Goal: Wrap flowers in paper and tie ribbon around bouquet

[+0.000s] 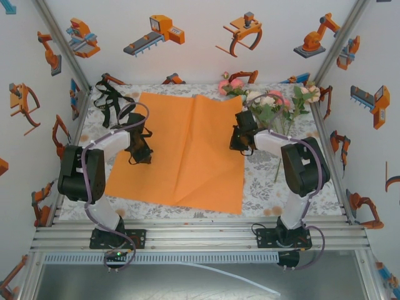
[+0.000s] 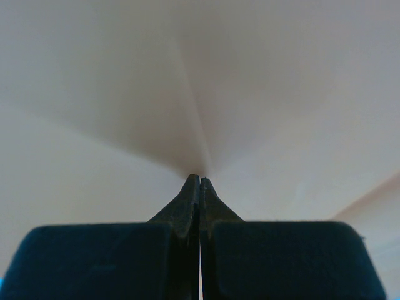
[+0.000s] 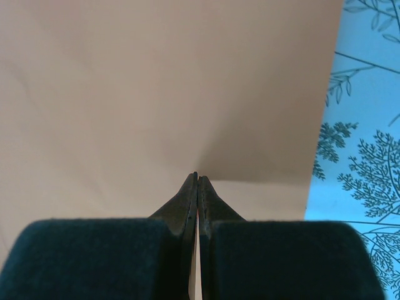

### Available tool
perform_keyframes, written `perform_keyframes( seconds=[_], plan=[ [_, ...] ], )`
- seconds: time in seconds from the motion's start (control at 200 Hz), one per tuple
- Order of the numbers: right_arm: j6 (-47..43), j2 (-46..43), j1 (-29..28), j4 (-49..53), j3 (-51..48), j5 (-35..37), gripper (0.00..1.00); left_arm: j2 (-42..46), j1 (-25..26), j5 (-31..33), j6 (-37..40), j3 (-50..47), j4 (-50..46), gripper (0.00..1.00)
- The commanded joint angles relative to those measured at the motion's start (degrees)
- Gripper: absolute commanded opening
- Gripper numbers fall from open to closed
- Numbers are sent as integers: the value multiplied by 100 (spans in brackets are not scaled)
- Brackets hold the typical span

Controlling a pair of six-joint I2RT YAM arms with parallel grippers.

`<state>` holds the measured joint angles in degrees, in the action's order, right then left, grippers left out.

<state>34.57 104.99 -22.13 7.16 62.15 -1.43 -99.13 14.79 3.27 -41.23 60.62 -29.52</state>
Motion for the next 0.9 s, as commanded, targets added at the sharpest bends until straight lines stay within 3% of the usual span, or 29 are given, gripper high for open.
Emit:
perform_keyframes(
  seconds=[0.0,0.19,0.395,0.621,0.726,0.896],
  plan=[
    [292,82,41,30,-86,313,0,-113,-137,48,-32,14,98,0],
    [576,30,38,291,-279,416,0,-580,-365,18,59,298,255,0],
    [1086,-617,-56,-48,-1383,208,0,-1341,-540,5,307,1038,312,0],
    [2198,-2002,-1056,-242,-2925,452,0,-1932,-565,126,801,2026,450,0],
    [2071,-2463,-1136,240,-2747,563,0,-1904,-556,-35,951,2246,476,0],
    [1326,-2775,-928,554,-2016,1360,0,-1167,-526,-348,1012,1834,684,4]
  ],
)
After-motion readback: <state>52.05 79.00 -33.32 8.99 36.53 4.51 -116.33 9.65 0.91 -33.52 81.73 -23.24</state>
